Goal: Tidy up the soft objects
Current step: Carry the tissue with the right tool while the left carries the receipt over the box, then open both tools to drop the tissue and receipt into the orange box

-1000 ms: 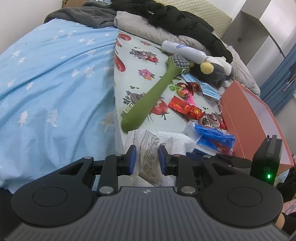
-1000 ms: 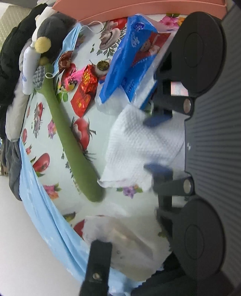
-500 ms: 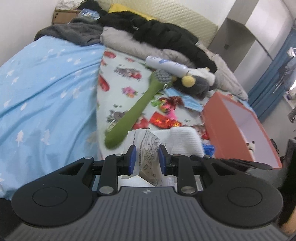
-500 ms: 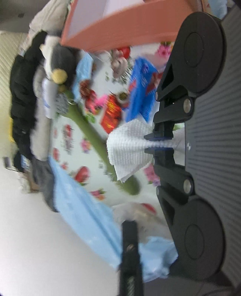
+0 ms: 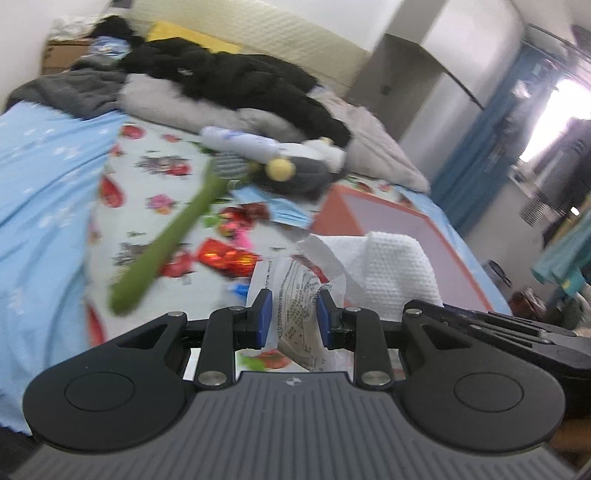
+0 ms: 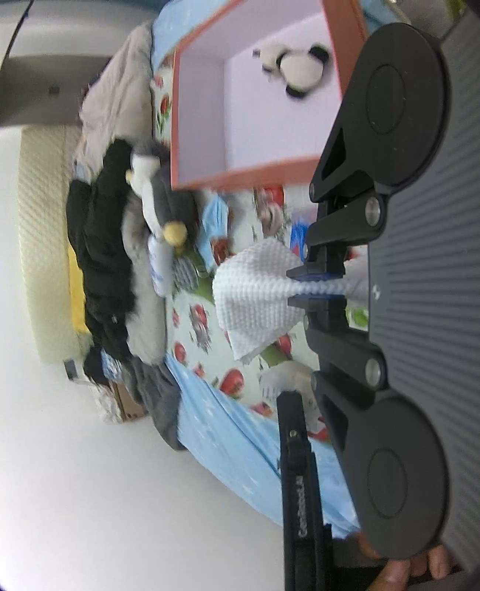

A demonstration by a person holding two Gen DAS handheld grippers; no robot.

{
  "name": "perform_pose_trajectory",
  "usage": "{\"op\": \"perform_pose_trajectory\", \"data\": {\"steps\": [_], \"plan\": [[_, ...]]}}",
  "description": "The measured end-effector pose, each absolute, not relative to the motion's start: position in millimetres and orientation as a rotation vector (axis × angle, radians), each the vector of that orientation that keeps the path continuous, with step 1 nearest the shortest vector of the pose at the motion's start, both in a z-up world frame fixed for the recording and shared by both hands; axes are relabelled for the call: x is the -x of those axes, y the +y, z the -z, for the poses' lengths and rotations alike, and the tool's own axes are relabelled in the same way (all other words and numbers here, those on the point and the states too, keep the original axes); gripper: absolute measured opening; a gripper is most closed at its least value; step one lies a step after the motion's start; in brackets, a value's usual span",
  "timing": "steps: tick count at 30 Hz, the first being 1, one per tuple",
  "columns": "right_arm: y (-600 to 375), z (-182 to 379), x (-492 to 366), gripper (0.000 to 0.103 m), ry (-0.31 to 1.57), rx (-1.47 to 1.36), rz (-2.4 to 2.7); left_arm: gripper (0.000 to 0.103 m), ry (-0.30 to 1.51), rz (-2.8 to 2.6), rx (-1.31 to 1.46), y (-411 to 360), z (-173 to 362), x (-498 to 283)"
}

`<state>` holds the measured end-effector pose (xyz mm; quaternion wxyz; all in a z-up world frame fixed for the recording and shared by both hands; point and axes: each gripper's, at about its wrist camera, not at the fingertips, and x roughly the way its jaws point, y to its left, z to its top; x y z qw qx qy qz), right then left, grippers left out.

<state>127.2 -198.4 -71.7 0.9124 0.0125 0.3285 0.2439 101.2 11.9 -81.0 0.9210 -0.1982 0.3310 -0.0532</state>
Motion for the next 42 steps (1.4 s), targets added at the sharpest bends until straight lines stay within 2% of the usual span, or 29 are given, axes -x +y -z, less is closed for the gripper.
{"op": "perform_pose_trajectory", "data": {"steps": [17,27,42], "plan": [[-303.4,64.4,-125.9,0.011,0.647,-0.145,-0.263,0.031,0.705,0.365,0.29,-99.6,66.0,-173.1],[-340.3,80.7,-193.1,0.011,0.632,-0.177,-0.161,0.031,0.771,0.414,0.242,-145.5,85.3,-274.5],[-370.2,136.1,-311.0,0.013,0.77,-0.209,-0.144,0.031,0.897,0.411,0.177,-205.1,128.4,-412.9]]}}
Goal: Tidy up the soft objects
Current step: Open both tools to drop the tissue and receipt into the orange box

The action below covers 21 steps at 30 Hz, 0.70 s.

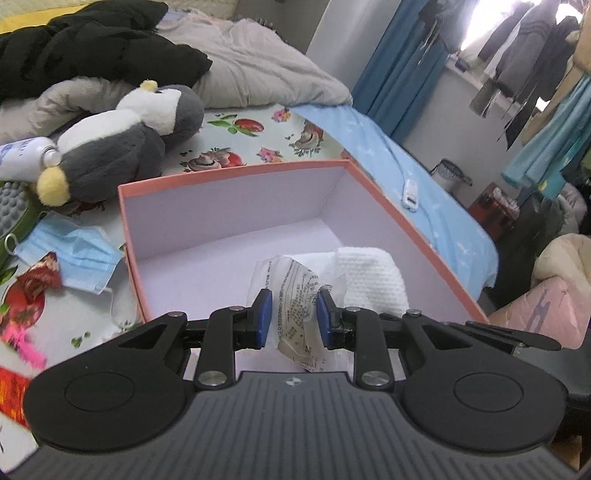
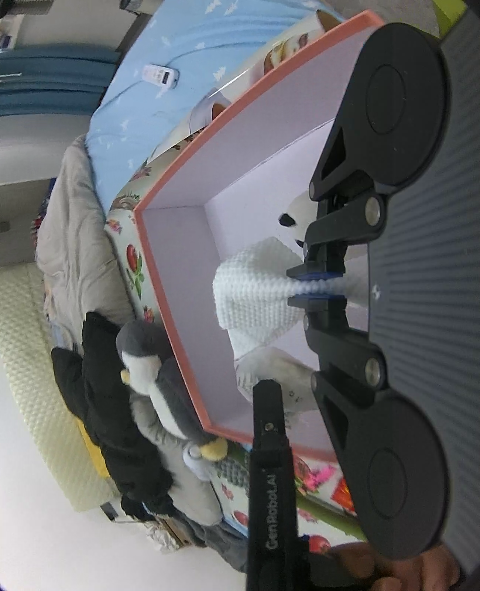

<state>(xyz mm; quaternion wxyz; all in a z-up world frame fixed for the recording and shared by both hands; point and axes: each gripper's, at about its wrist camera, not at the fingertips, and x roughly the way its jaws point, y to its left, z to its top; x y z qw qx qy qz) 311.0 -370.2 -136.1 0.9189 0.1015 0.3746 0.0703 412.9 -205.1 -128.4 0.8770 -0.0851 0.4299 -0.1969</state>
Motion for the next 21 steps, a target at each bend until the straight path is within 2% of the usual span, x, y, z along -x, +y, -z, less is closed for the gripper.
{"op": "perform_pose_trajectory", "data": {"steps": [4,6,7,8,10,21], "plan": [[-377.0,145.4,-330.9,0.013,0.787,-0.216,-0.13,0.031,0.916,0.409,0.172,-209.9,138.8,-433.1],[-380.5,148.8,-337.4,0.017,0.795,-0.222,-0.12,0.032,0.922,0.417,0.167,-211.4,142.6,-439.0],[-382.2,151.0,-340.2,0.023,0.804,-0.227,-0.107,0.038,0.92,0.423,0.166,-211.8,143.5,-440.1],[-383.7,152.9,-342.4,0.034,0.815,-0.229,-0.094,0.041,0.925,0.421,0.166,-211.7,143.9,-439.7],[-385.6,154.5,-342.6,0.048,0.823,-0.232,-0.079,0.044,0.918,0.427,0.163,-210.6,142.8,-438.6],[-378.4,124.8,-304.9,0.049,0.766,-0.243,-0.079,0.044,0.828,0.436,0.162,-186.0,97.2,-385.9]]}}
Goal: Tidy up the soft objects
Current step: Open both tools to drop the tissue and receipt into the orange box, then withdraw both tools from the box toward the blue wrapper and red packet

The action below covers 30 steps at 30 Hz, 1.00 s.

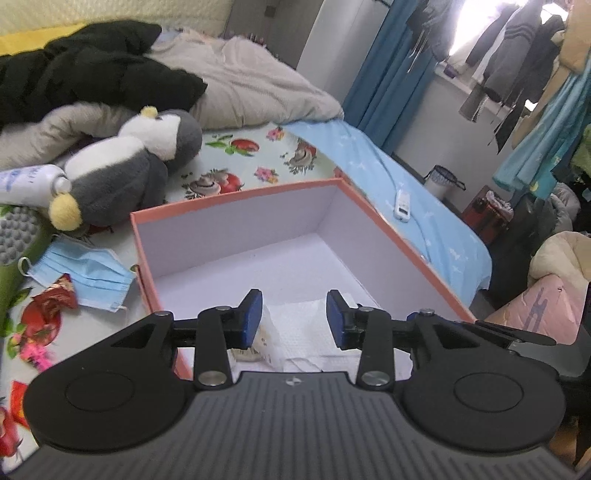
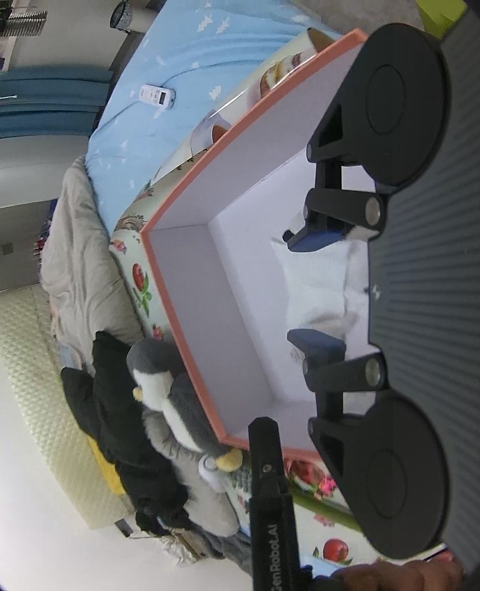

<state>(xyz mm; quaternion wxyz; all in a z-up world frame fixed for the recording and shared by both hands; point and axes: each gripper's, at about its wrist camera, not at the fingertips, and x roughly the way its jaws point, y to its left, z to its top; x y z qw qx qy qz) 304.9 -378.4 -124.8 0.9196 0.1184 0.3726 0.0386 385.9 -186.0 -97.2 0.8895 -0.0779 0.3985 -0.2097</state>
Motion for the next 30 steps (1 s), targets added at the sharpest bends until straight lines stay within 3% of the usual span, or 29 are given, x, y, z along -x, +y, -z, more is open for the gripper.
{"op": "perform_pose_trajectory", "data": {"steps": [30], "plan": [[-297.5,66.1,-120.3,0.049,0.691,-0.233,-0.181,0.044,0.696,0.303,0.165,-83.0,41.1,-135.8]]}}
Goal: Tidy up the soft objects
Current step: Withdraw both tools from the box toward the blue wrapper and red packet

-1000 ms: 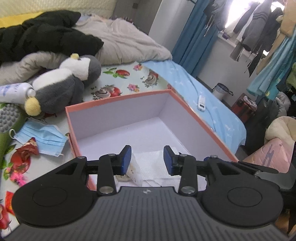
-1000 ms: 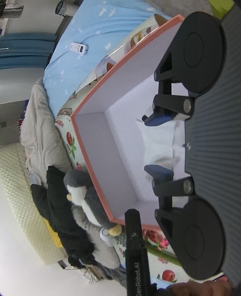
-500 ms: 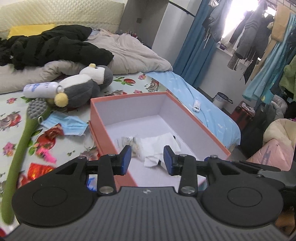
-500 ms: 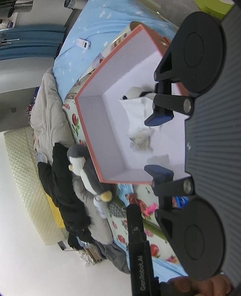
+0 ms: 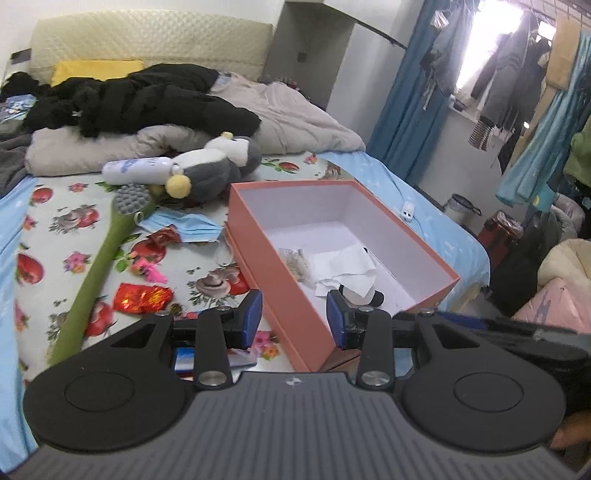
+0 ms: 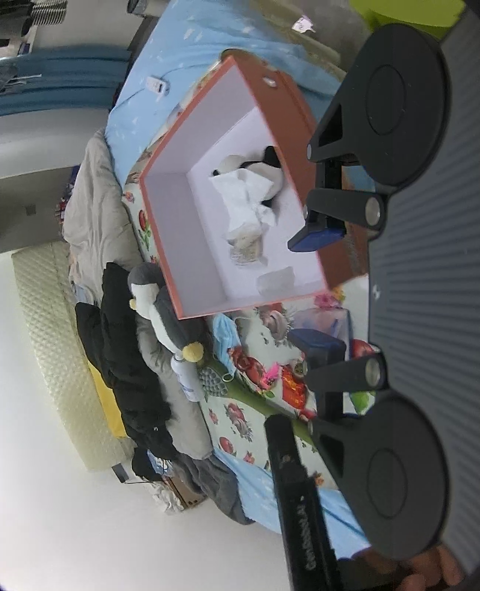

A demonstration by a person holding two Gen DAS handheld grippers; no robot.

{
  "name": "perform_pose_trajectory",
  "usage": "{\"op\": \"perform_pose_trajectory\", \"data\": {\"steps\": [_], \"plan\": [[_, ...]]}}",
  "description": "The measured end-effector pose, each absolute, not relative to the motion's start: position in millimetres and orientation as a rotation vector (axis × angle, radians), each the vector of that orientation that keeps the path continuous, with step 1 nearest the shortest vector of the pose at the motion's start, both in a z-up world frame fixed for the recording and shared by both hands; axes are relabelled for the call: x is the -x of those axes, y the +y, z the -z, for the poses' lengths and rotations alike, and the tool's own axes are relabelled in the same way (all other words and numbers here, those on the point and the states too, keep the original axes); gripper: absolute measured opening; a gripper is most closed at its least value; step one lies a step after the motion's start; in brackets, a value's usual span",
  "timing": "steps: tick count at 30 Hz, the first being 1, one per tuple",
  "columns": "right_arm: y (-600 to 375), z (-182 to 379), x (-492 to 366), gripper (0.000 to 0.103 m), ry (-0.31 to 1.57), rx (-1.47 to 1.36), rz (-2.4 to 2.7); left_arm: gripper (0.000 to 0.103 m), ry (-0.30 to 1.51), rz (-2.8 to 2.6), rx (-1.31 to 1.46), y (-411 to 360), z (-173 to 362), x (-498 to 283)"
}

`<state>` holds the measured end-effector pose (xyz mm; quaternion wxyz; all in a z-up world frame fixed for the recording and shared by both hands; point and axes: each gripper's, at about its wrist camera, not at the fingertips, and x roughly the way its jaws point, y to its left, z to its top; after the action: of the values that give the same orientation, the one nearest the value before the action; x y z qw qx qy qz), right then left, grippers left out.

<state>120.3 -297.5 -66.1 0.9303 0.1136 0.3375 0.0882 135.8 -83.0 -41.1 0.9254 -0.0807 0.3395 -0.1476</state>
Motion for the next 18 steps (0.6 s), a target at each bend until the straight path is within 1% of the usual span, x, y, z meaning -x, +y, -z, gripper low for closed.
{"op": "perform_pose_trajectory", "data": {"steps": [9,15,17,18], "plan": [[-267.7,76.6,-87.1,0.049,0.735,-0.208,-0.243,0.044,0.725,0.191,0.254,-39.8,58.4,-92.8],[-244.8,86.5,-90.9,0.049,0.773,-0.186,-0.321,0.044,0.755,0.113,0.295,-13.3,78.8,-90.9],[-238.7,91.8,-97.0,0.049,0.782,-0.178,-0.332,0.046,0.76,0.096,0.303,-6.8,86.3,-96.7],[-235.3,94.2,-100.7,0.049,0.787,-0.176,-0.34,0.049,0.762,0.087,0.31,-3.2,89.9,-99.9]]}}
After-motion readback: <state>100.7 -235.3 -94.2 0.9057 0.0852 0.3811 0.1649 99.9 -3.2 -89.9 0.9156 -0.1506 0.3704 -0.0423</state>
